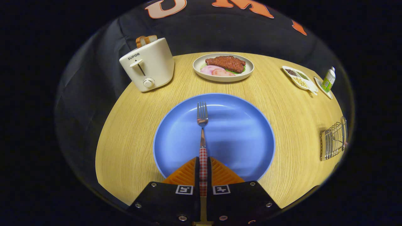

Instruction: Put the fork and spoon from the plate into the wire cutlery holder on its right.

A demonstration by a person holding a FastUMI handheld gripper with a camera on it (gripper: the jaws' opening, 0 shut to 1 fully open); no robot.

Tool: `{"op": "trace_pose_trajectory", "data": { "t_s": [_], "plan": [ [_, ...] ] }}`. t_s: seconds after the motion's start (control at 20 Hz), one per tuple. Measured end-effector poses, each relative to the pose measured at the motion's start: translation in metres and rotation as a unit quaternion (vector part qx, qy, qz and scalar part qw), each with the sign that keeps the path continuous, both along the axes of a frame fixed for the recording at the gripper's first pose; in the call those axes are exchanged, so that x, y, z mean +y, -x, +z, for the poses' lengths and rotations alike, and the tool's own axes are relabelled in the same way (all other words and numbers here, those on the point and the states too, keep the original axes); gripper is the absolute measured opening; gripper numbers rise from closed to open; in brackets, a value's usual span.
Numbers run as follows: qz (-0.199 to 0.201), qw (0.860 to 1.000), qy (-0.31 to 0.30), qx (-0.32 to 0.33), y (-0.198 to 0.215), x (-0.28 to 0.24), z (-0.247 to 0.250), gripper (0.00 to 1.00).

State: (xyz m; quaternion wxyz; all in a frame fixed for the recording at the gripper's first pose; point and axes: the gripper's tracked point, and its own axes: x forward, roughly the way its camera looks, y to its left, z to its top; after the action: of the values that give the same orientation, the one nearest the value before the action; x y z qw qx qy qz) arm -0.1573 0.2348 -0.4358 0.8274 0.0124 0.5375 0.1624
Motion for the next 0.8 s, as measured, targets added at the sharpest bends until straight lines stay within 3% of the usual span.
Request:
{"op": "trace_pose_trajectory", "data": {
  "t_s": [0.4, 0.8],
  "plan": [
    [0.010, 0.999, 0.012, -0.052, -0.018, -0.057, 0.043, 0.08],
    [-0.065, 0.995, 0.034, -0.073, -0.037, -0.177, 0.085, 0.08]
  ]
}}
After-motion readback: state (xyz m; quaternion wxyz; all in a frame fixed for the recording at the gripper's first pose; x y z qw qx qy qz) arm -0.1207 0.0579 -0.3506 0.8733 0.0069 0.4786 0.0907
